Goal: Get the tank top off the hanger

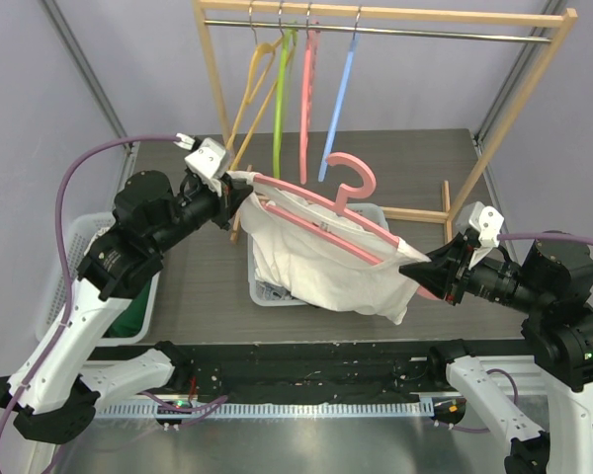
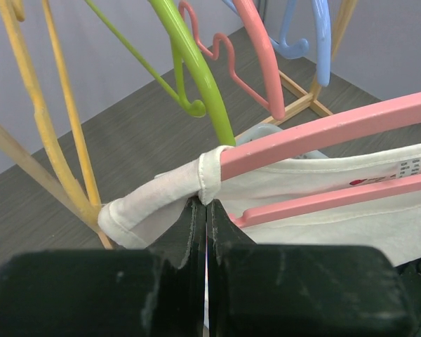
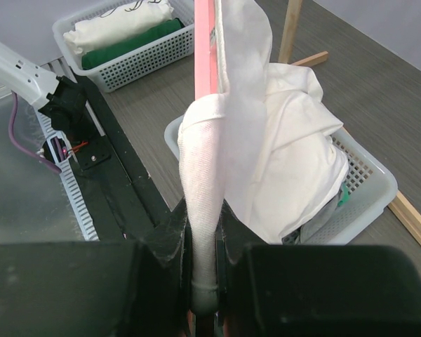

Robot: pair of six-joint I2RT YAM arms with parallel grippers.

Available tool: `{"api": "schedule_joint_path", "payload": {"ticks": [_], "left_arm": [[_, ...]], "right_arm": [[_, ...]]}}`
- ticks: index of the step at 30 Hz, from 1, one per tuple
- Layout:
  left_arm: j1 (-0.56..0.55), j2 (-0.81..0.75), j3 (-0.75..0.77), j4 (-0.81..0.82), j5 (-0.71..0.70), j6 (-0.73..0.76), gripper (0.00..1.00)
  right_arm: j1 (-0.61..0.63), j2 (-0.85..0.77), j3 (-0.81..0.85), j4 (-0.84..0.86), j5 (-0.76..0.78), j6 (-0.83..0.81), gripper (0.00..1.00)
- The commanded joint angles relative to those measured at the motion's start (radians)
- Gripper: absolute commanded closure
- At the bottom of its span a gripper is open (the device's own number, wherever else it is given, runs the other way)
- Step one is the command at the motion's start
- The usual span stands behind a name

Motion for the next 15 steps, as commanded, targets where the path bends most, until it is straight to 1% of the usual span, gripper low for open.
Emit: {"api": "schedule_joint_path", "payload": {"ticks": [1, 8, 9, 15], "left_arm": [[0.018, -0.027, 0.062, 0.025, -0.051, 0.058, 1.0], [0.055, -0.035, 0.108, 0.011, -0.081, 0.112, 1.0], [0.062, -0.035, 0.112, 0.01, -0.109, 0.118, 1.0], [0.093, -0.039, 0.115, 0.002, -0.14, 0.135, 1.0]], "right_arm": [[-0.001, -0.009, 0.01, 0.057, 0.003, 0.009, 0.99], [-0.001, -0.038, -0.005, 0.04, 0.04, 0.0, 0.99], [0.004, -0.042, -0.01, 0.038, 0.043, -0.001, 0.99], [0.014, -0.05, 0.024, 0.029, 0.038, 0.0, 0.99]]}}
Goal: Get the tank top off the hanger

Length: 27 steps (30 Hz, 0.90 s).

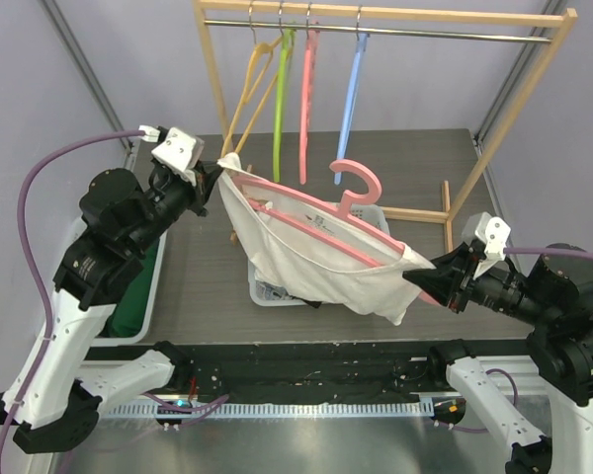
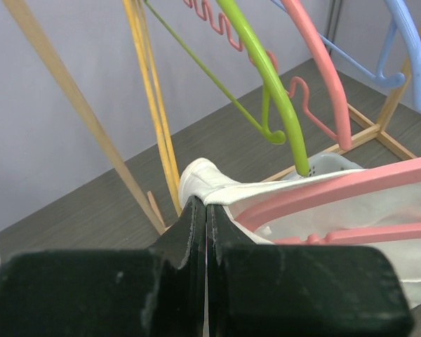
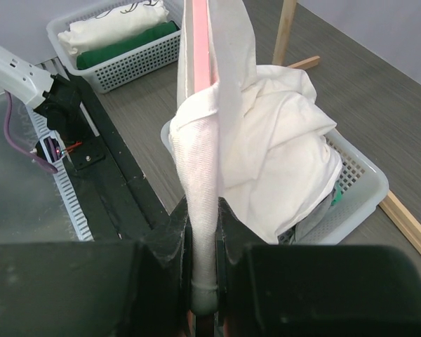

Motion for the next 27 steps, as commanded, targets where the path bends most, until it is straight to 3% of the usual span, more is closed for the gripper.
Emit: {"api": "schedule_joint_path", "payload": {"ticks": [1, 18, 22, 27], "left_arm": [[0.023, -0.016, 0.021, 0.017, -0.047, 0.031, 1.0], [0.027, -0.04, -0.074, 0.085, -0.2, 0.055, 1.0], [0.027, -0.042, -0.099, 0.056, -0.127, 0.003, 1.0], [0.021, -0.005, -0.084, 0.002, 0.204, -0.146, 1.0]], "right_arm": [[0.009, -0.004, 0.045, 0.032, 0.004, 0.007, 0.99], [0.012, -0.033, 0.138, -0.024, -0.019, 0.017, 0.99], [0.021, -0.059, 0.169, -0.017, -0.019, 0.007, 0.99], [0.027, -0.116, 0.224, 0.081, 0.149, 0.032, 0.99]]}}
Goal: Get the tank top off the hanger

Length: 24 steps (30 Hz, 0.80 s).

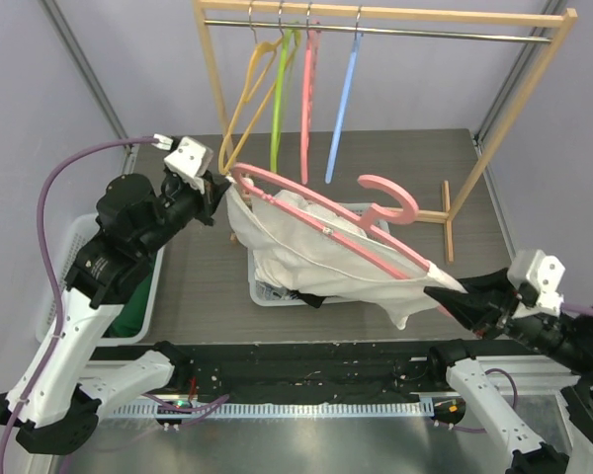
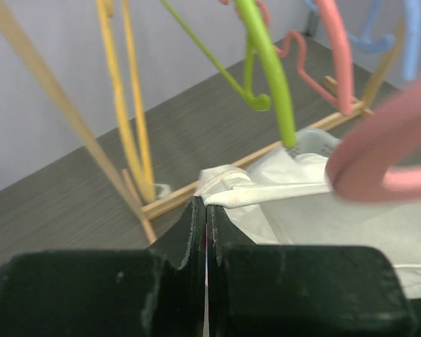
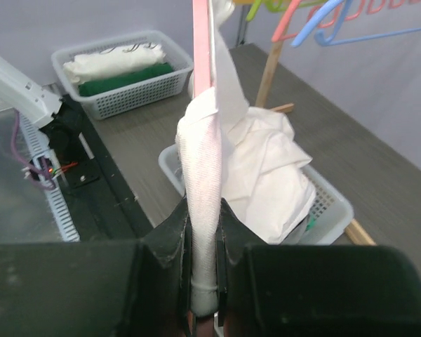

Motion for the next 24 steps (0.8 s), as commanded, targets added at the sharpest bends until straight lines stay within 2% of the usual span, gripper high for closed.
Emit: {"api": "schedule_joint_path", "payload": {"ticks": [1, 2, 3, 4, 7, 11, 16, 21, 24], "left_arm": [[-0.006, 0.038, 0.029, -0.004, 0.268, -0.137, 1.0], [-0.018, 0.051, 0.04, -0.004, 0.381, -0.157, 1.0], [-0.038, 0.081, 0.049, -0.007, 0.423, -0.182, 1.0], [-0.054, 0.097, 0.077, -0.009, 0.452, -0.199, 1.0], [-0.09, 0.144, 0.104, -0.009, 0.514, -0.217, 1.0], [-0.1, 0.166, 0.076, -0.006, 0.477, -0.188, 1.0], [-0.101, 0.155, 0.014, 0.022, 0.408, -0.17, 1.0], [-0.101, 0.149, -0.04, 0.028, 0.34, -0.102, 1.0], [-0.103, 0.143, -0.102, 0.025, 0.282, -0.069, 1.0]], "right_arm": [[0.011, -0.086, 0.073, 0.218, 0.188, 0.049, 0.99], [0.014, -0.097, 0.065, 0.263, 0.233, 0.063, 0.99], [0.014, -0.109, 0.056, 0.307, 0.307, 0.074, 0.99], [0.015, -0.118, 0.045, 0.388, 0.329, 0.084, 0.99], [0.015, -0.1, 0.034, 0.458, 0.345, 0.074, 0.99], [0.014, -0.033, 0.005, 0.504, 0.274, 0.075, 0.99], [0.015, -0.026, -0.12, 0.683, 0.256, 0.117, 0.99], [0.014, 0.035, -0.154, 0.815, 0.199, 0.15, 0.99], [0.015, 0.053, -0.223, 0.959, 0.141, 0.247, 0.99]]}}
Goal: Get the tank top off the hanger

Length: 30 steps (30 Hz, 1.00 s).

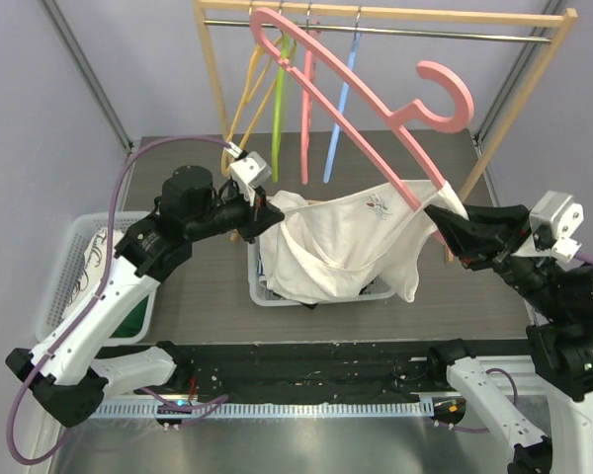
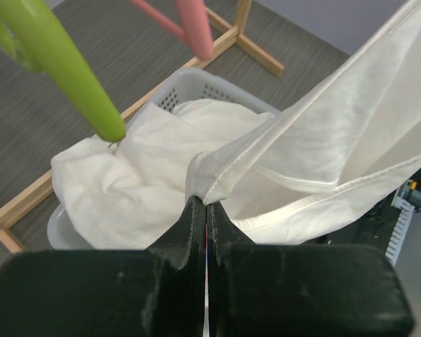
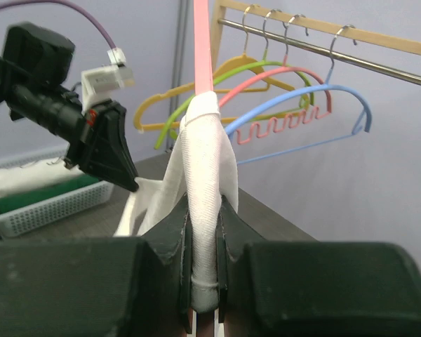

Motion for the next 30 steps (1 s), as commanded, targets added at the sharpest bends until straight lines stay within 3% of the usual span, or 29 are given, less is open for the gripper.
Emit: {"api": "schedule_joint_path", "payload": {"ticks": [1, 10, 20, 30], "left_arm": [[-0.002, -0.025, -0.076, 0.028, -0.095, 0.079, 1.0], [-0.002, -0.059, -0.258, -0.01, -0.132, 0.165, 1.0], [-0.002, -0.042, -0.415, 0.085, -0.167, 0.183, 1.0], [-0.002, -0.034, -0.544, 0.168, -0.207, 0.217, 1.0]], "right_arm": [[0.004, 0.029, -0.081, 0.34, -0.086, 0.138, 0.99], [0.003, 0.069, -0.232, 0.661, -0.221, 0.345, 0.99], [0.004, -0.024, -0.405, 0.699, -0.201, 0.384, 0.99], [0.004, -0.081, -0.41, 0.606, -0.192, 0.359, 0.99]]}}
